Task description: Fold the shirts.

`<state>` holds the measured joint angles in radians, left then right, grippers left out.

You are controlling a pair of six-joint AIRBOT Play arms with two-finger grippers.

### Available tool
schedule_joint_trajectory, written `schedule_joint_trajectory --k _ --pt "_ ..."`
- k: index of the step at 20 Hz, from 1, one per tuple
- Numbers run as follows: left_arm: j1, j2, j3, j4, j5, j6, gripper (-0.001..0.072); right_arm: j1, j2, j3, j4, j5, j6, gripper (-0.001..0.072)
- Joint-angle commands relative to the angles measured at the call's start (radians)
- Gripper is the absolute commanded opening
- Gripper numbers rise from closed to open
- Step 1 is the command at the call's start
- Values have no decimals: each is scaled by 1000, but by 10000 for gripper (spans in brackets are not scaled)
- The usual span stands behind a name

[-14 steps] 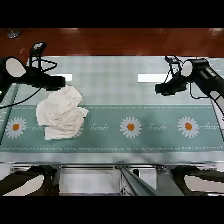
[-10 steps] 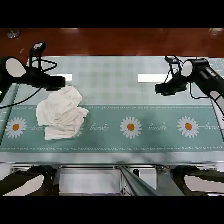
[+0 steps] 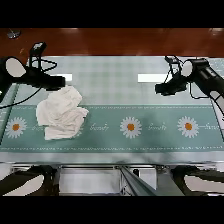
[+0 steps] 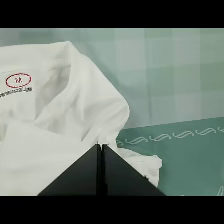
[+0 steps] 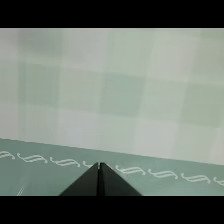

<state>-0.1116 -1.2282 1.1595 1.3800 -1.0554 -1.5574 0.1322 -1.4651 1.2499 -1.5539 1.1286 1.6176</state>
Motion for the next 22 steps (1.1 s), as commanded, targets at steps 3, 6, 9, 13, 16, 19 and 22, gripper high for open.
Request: schedule_joint_trajectory --k 3,6,9,13,16,19,22 --pt "-2 -3 -1 0 39 0 29 0 -1 0 1 -30 2 22" --pt "-3 -25 -1 0 129 0 189 0 -1 0 0 -29 27 405" --pt "2 -32 15 42 121 1 704 0 -1 0 3 64 -56 634" --pt "61 -22 19 144 -117 1 703 0 42 -40 -53 193 -44 633" --pt "128 32 -131 145 -153 -10 703 0 133 -150 -39 150 -20 633" --pt "141 43 -315 2 69 -34 703 1 199 -271 50 50 -7 633" --pt "115 -63 -366 -117 159 -34 702 1 210 -333 158 -4 -1 633"
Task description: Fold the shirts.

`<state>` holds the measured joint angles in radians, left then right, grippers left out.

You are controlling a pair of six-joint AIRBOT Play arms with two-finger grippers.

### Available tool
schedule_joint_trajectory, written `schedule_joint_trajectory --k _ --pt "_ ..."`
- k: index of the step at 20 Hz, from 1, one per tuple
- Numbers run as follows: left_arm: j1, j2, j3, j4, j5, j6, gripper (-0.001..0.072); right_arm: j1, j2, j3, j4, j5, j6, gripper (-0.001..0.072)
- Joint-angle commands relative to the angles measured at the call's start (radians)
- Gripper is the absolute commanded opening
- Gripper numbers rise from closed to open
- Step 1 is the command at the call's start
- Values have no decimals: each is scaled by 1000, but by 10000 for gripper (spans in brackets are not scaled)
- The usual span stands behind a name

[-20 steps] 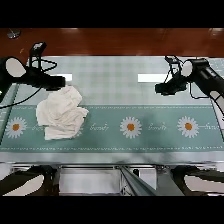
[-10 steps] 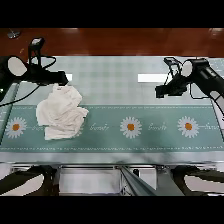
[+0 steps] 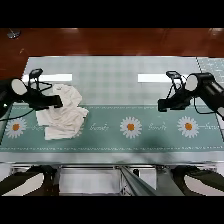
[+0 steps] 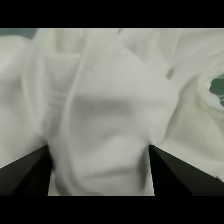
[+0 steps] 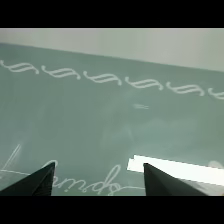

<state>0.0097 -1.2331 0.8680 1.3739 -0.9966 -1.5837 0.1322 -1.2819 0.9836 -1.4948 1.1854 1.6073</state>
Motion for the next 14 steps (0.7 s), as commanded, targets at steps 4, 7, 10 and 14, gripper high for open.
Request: schedule_joint_trajectory --k 4,7,10,14 --pt "-15 -133 -16 -120 -37 66 27 0 88 -66 96 -72 12 632" --pt "-18 -24 94 -211 -105 144 27 0 209 -66 44 -98 38 632" --pt "-32 178 223 -364 -65 188 27 0 367 -66 4 -89 54 632" --pt "-113 379 428 -433 24 183 26 1 581 -66 1 -86 76 632"
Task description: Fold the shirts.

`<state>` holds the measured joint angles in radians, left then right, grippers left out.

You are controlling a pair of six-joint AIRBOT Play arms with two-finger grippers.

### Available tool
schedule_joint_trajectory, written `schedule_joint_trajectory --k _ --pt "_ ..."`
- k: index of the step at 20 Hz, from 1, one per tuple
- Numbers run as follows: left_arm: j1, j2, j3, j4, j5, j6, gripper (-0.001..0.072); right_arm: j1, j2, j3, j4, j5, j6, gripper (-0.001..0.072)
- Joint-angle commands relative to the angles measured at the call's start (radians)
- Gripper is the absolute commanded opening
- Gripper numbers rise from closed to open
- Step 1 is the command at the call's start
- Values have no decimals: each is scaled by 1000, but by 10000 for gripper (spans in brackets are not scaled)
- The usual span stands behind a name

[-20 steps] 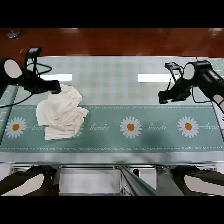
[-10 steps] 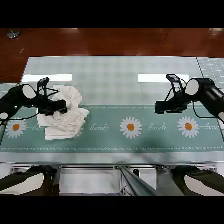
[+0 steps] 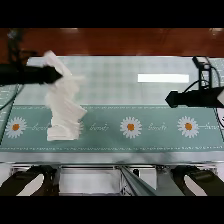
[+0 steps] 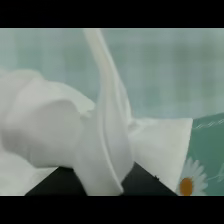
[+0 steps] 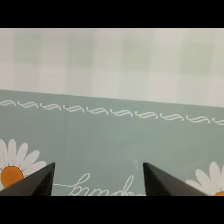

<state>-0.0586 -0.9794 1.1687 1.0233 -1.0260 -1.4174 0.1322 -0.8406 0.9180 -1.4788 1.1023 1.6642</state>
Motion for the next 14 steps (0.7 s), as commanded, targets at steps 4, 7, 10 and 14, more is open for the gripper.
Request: schedule_joint_trajectory --k 4,7,10,14 --pt "-192 142 370 -82 102 -13 26 0 286 -1 -11 6 26 632" --pt "-294 112 460 -82 239 -46 26 0 344 -1 6 27 26 632" --pt "-414 49 508 -82 359 -72 26 1 370 -1 16 32 26 632" --pt "-594 -70 533 -71 381 -58 26 0 371 -1 15 47 26 632"
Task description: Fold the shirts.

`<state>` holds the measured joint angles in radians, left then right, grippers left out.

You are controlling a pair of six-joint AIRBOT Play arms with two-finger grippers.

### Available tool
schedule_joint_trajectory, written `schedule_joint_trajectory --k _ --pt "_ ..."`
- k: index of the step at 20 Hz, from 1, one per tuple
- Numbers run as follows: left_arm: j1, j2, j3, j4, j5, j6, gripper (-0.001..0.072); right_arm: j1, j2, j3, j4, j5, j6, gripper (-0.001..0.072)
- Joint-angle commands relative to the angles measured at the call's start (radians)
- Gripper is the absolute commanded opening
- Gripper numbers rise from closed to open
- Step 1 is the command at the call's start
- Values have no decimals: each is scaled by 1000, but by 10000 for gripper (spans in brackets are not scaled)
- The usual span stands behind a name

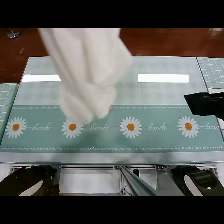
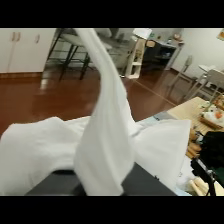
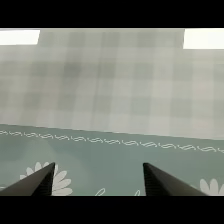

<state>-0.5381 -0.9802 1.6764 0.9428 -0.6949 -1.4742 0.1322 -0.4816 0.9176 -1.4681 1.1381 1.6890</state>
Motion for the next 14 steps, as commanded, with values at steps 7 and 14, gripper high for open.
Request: schedule_joint_trajectory --k 7,14 --pt "-198 -109 -410 10 99 -69 26 0 11 -2 4 23 2 631" --pt "-38 -84 -943 10 7 -84 27 1 -102 -120 220 42 -25 632"
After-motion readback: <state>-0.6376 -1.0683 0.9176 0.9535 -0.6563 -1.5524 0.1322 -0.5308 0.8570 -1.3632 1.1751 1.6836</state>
